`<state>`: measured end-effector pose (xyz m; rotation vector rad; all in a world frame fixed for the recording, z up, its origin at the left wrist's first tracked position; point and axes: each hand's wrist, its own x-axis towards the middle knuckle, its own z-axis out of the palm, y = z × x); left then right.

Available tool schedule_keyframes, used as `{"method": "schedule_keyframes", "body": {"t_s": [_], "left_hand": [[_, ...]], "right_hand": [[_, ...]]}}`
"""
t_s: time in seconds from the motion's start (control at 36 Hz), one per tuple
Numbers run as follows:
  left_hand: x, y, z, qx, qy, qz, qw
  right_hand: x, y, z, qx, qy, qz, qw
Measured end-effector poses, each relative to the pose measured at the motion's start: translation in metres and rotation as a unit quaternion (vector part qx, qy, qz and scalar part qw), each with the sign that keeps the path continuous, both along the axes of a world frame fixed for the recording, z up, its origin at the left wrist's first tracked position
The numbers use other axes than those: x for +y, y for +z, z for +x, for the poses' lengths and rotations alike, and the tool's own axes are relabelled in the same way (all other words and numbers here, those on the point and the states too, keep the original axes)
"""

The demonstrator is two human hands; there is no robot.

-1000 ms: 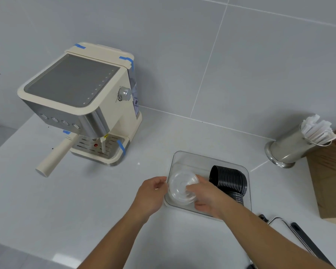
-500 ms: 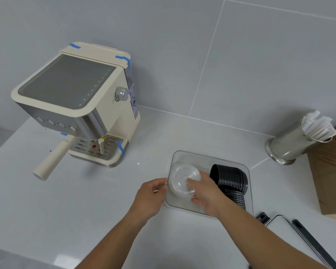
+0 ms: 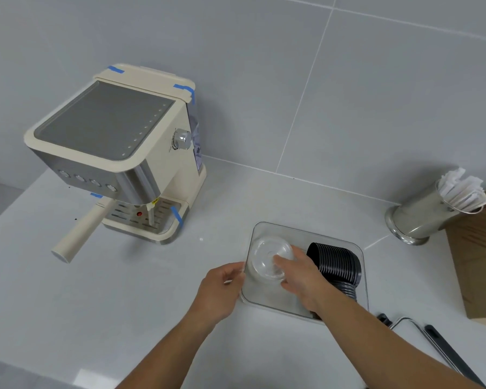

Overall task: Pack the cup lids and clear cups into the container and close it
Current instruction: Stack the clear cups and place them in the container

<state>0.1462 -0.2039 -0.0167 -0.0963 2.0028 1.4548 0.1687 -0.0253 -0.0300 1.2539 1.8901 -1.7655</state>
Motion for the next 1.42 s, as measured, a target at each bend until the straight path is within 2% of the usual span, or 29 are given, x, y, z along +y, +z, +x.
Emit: {"method": "schedule_keyframes", "body": {"t_s": [0.19, 0.42, 0.69, 0.92, 1.06, 1.19, 1.42], "left_hand": [[0.000, -0.001, 0.002, -0.008, 0.010, -0.004, 1.000], [0.001, 0.001, 0.003, -0.004, 0.008, 0.009, 1.000], [0.002, 0.008, 0.005, 0.007, 0.005, 0.023, 1.000], [0.004, 0.007, 0.007, 0.007, 0.009, 0.045, 0.999], [0.003, 0.007, 0.006, 0.005, 0.010, 0.049, 0.999], [0.004, 0.006, 0.007, 0.002, 0.018, 0.040, 0.999], [0.005, 0.003, 0.008, -0.008, 0.023, 0.037, 0.999]], "right_hand": [[0.001, -0.001, 0.000, -0.002, -0.001, -0.006, 1.000], [-0.008, -0.007, 0.018, 0.005, -0.078, -0.094, 0.992], [-0.001, -0.010, 0.002, 0.036, -0.044, -0.024, 0.998], [-0.001, -0.009, 0.004, 0.045, -0.018, -0.005, 0.999], [0.000, -0.006, 0.005, 0.034, -0.029, -0.021, 0.999], [0.001, -0.014, 0.016, 0.015, -0.078, -0.092, 0.993], [-0.011, -0.019, 0.008, 0.027, -0.096, -0.084, 0.991]]}}
